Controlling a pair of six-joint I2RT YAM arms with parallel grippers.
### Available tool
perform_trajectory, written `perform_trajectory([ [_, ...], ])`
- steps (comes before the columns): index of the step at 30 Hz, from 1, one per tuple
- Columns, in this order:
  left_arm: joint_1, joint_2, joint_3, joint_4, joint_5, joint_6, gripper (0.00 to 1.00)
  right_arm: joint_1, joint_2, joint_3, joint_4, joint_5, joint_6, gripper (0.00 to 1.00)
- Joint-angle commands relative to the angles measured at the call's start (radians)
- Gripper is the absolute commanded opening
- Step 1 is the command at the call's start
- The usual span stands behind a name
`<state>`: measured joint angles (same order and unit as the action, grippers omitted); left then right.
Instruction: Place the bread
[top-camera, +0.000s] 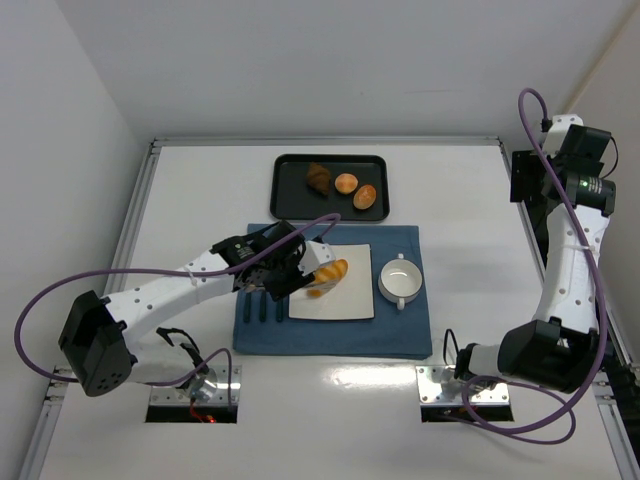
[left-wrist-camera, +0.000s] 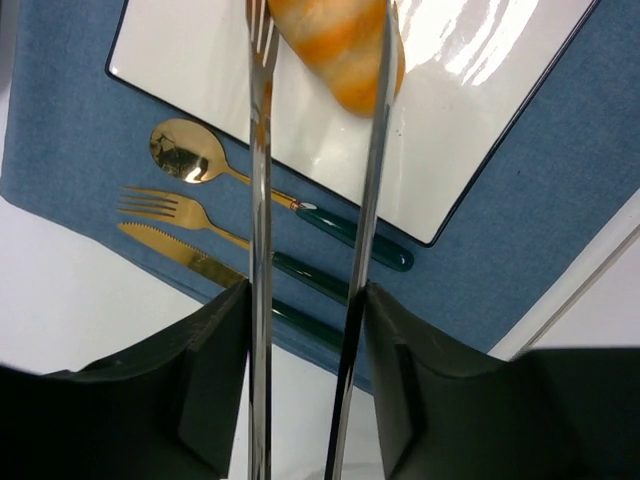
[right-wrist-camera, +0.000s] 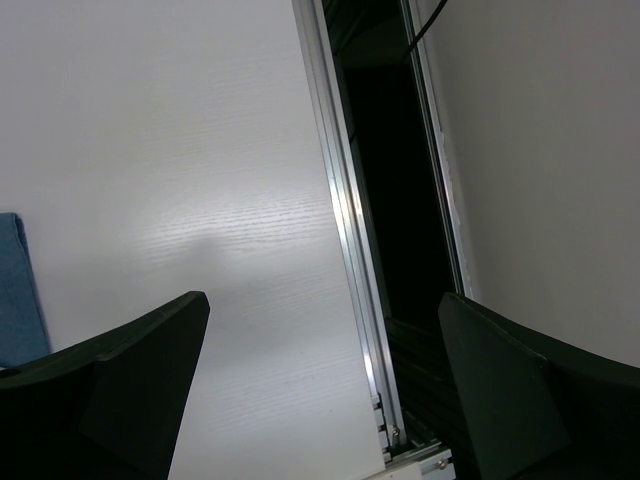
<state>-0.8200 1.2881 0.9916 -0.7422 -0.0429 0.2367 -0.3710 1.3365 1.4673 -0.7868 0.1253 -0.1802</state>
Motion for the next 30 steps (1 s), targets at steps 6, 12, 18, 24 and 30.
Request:
perform_trajectory([
  [6, -0.018, -0.001, 0.031, 0.04, 0.023, -0.017, 0.5, 0.001, -0.026, 0.041, 0.035, -0.015, -0.001, 1.0],
  [12, -0.018, -0.001, 0.081, 0.03, 0.032, -0.017, 0.53, 0.001, -0.026, 0.041, 0.035, -0.015, -0.001, 1.0],
  [18, 0.002, -0.001, 0.168, 0.011, 0.051, -0.027, 0.55, 0.001, -0.026, 0.041, 0.035, -0.015, -0.001, 1.0],
  [24, 0.028, -0.033, 0.246, -0.014, 0.037, -0.017, 0.55, 0.001, -0.017, 0.05, 0.026, -0.015, -0.001, 1.0],
  [30, 0.206, -0.065, 0.315, 0.052, -0.089, 0.019, 0.55, 0.001, -0.007, 0.07, 0.026, -0.015, -0.01, 1.0],
])
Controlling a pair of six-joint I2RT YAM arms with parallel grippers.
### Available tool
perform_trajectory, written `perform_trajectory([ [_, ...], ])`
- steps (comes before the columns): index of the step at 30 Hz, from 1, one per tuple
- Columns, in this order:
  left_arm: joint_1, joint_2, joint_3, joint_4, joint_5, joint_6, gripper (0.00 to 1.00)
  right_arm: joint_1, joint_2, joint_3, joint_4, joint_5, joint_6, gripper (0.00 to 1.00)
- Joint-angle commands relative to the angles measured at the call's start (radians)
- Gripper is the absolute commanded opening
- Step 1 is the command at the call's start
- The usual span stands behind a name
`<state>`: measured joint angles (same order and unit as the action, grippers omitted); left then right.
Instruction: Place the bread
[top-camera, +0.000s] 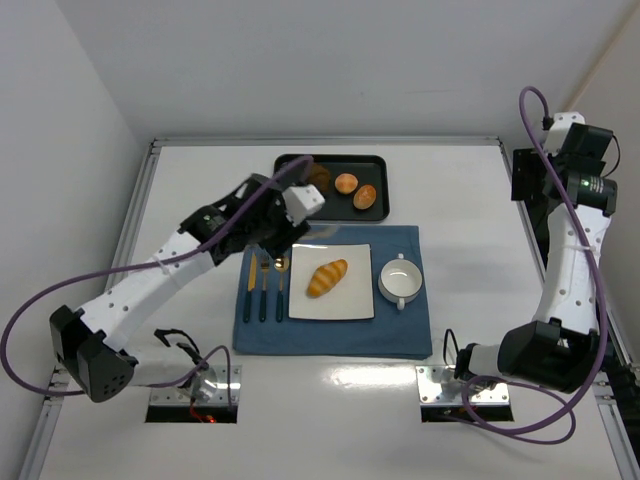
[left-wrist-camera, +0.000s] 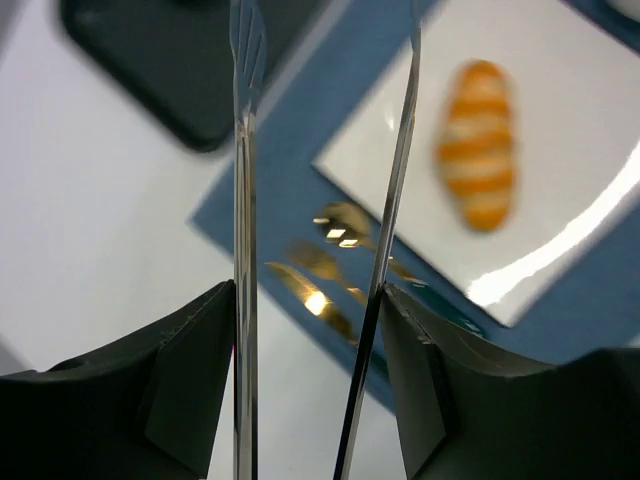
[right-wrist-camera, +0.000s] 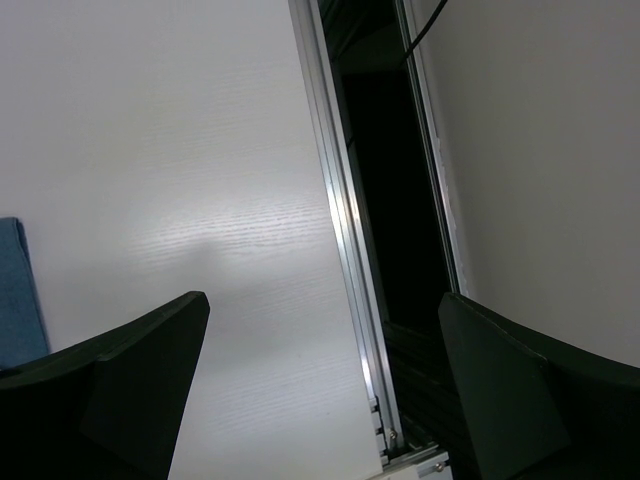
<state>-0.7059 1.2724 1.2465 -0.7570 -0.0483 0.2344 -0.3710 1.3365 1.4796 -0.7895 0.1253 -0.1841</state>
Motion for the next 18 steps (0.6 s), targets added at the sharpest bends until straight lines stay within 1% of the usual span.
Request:
perform_trajectory([
  [1, 0.168, -0.05, 0.06, 0.076, -0.084, 0.035, 0.55, 0.001, -0.007, 0.057, 0.029, -0.015, -0.006, 1.0],
  [3, 0.256, -0.05, 0.07, 0.108, -0.084, 0.046, 0.55, 0.001, 0.006, 0.067, 0.019, -0.015, -0.006, 1.0],
  [4, 0.337, -0.038, 0.08, 0.12, -0.072, 0.058, 0.55, 0.001, 0.015, 0.076, 0.019, -0.025, -0.006, 1.0],
  [7, 0.454, -0.004, 0.08, 0.165, -0.038, 0.059, 0.55, 0.001, 0.026, 0.076, 0.009, -0.035, -0.006, 1.0],
  [8, 0.524, -0.004, 0.071, 0.18, -0.024, 0.059, 0.55, 0.001, 0.026, 0.076, 0.009, -0.035, -0.017, 1.0],
  [9, 0.561, 0.013, 0.071, 0.195, -0.024, 0.045, 0.55, 0.001, 0.026, 0.061, 0.009, -0.035, -0.017, 1.0],
  [10, 0.63, 0.034, 0.061, 0.223, 0.003, 0.036, 0.55, 0.001, 0.026, 0.038, 0.009, -0.035, -0.028, 1.0],
  [14, 0.762, 0.097, 0.025, 0.318, 0.045, -0.03, 0.55, 0.001, 0.035, -0.007, 0.018, -0.035, -0.061, 1.0],
  [18, 0.81, 0.156, -0.021, 0.399, 0.073, -0.07, 0.55, 0.001, 0.068, -0.019, 0.027, -0.082, -0.061, 1.0],
])
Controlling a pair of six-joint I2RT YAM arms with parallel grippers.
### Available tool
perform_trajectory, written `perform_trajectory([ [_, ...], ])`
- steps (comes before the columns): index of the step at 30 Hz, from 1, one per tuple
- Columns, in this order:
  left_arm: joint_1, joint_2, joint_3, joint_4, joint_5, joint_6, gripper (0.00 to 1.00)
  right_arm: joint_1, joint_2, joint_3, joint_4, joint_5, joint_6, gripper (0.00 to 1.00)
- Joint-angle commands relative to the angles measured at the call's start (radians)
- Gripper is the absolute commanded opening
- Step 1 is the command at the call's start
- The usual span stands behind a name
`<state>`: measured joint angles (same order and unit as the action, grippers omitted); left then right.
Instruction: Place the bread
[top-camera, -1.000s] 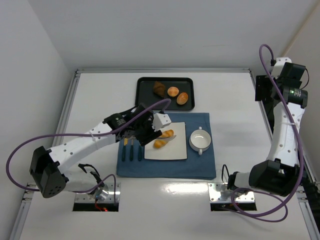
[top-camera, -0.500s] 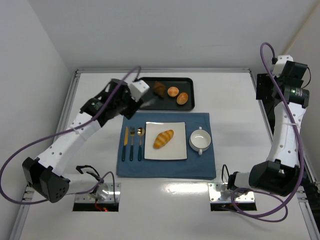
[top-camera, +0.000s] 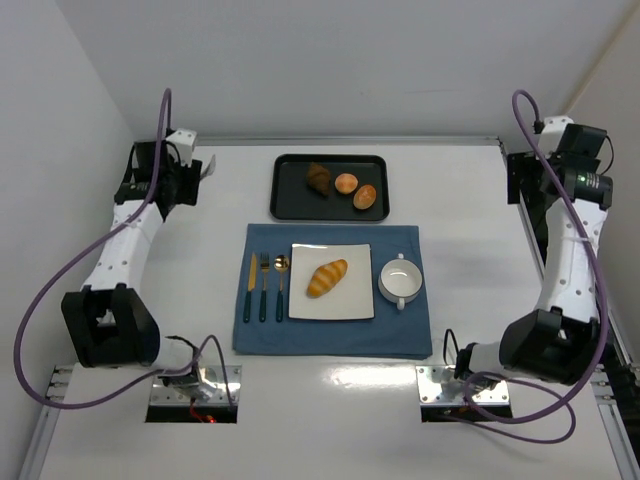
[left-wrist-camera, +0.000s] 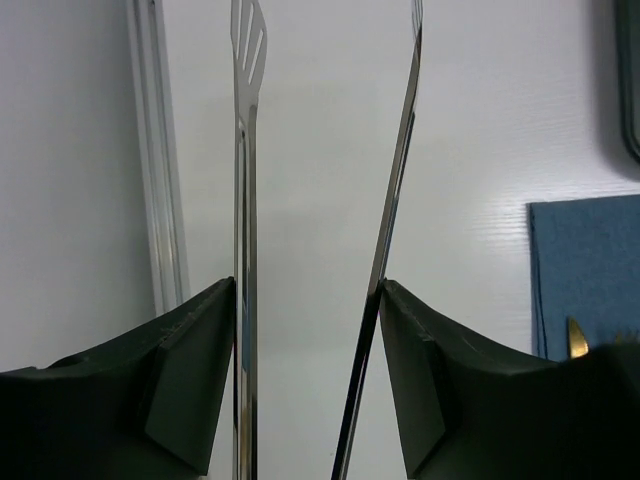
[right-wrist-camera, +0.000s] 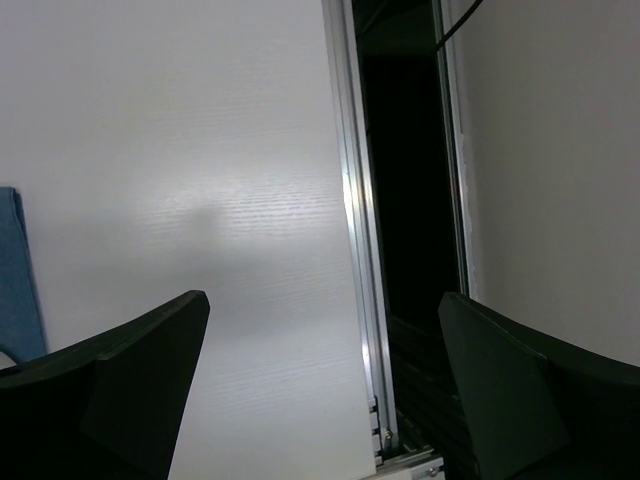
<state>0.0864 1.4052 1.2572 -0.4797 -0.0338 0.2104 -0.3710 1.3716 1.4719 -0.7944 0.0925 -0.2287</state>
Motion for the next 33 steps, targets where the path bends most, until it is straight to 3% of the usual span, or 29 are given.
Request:
perform_trajectory([
  [1, 0.018, 0.034, -0.047, 0.141, 0.058, -0.046, 0.55, 0.001, 0.034, -0.012, 0.043, -0.06, -0.017, 1.0],
  [14, 0.018, 0.228, -0.133, 0.3, 0.008, -0.055, 0.55, 0.02, 0.21, 0.09, 0.044, -0.137, -0.006, 1.0],
  [33, -0.014, 0.522, -0.036, 0.256, -0.014, -0.143, 0.55, 0.058, 0.31, 0.18, 0.004, -0.146, -0.015, 1.0],
])
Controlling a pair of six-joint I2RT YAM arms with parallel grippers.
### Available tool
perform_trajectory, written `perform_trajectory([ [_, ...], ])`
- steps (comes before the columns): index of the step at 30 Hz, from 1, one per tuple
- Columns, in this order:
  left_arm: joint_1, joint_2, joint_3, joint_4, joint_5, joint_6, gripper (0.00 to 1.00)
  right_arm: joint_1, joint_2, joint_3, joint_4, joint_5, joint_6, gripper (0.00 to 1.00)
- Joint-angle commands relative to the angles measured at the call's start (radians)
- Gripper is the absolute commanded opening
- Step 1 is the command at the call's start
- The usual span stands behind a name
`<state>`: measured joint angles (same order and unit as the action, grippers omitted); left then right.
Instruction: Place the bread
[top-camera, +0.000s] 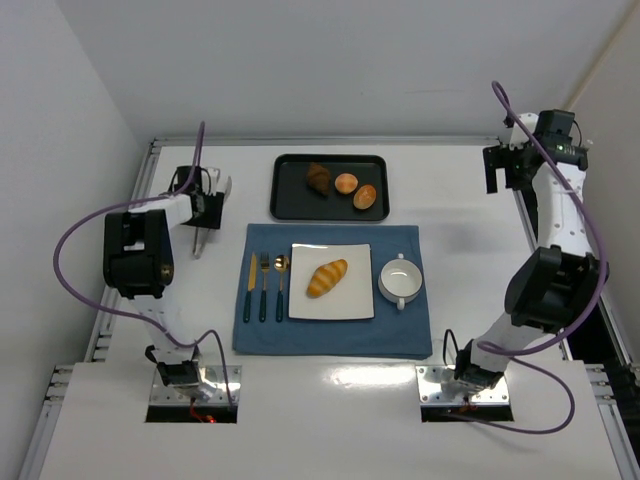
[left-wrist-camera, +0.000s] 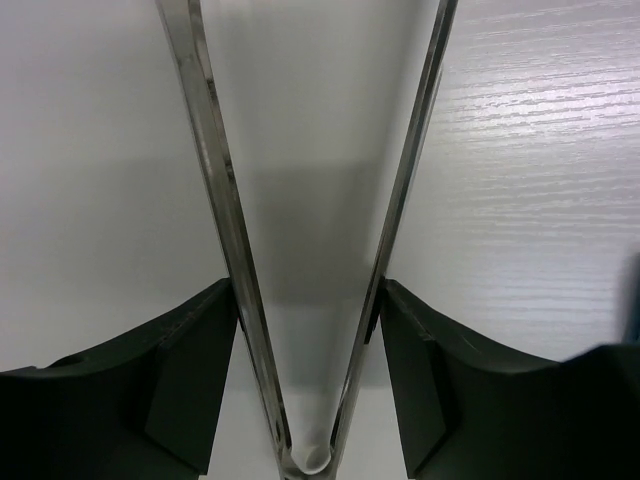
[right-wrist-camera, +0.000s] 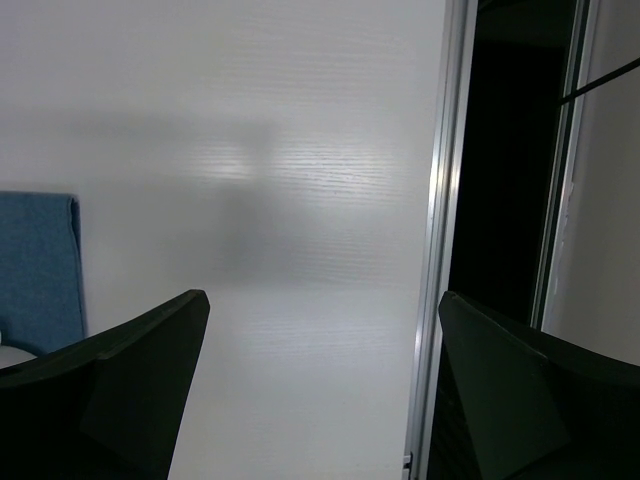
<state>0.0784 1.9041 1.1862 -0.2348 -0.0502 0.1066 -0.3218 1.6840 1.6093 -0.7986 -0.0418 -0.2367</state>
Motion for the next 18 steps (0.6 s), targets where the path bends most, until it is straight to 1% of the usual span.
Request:
perform_trajectory([
  [1, -0.006, 0.035, 0.035, -0.001, 0.003, -0.051, 0.55, 0.009, -0.003, 0.043, 0.009, -0.012, -0.007, 1.0],
  [4, -0.006, 0.047, 0.072, -0.021, 0.025, -0.079, 0.55, 0.018, -0.003, 0.034, 0.009, -0.003, -0.007, 1.0],
  [9, -0.006, 0.047, 0.082, -0.021, 0.038, -0.108, 0.55, 0.018, -0.003, 0.023, 0.009, -0.003, -0.007, 1.0],
  [12, -0.006, 0.047, 0.092, -0.031, 0.038, -0.108, 0.59, 0.018, -0.003, 0.023, 0.009, -0.003, -0.007, 1.0],
  [15, -0.006, 0.035, 0.092, -0.04, 0.038, -0.108, 0.69, 0.027, -0.003, 0.014, 0.009, -0.003, -0.007, 1.0],
  [17, -0.006, 0.02, 0.092, -0.04, 0.038, -0.108, 0.7, 0.027, -0.012, 0.003, 0.009, -0.003, -0.007, 1.0],
  [18, -0.006, 0.004, 0.092, -0.04, 0.038, -0.119, 0.73, 0.027, -0.012, 0.003, 0.009, -0.003, -0.016, 1.0],
])
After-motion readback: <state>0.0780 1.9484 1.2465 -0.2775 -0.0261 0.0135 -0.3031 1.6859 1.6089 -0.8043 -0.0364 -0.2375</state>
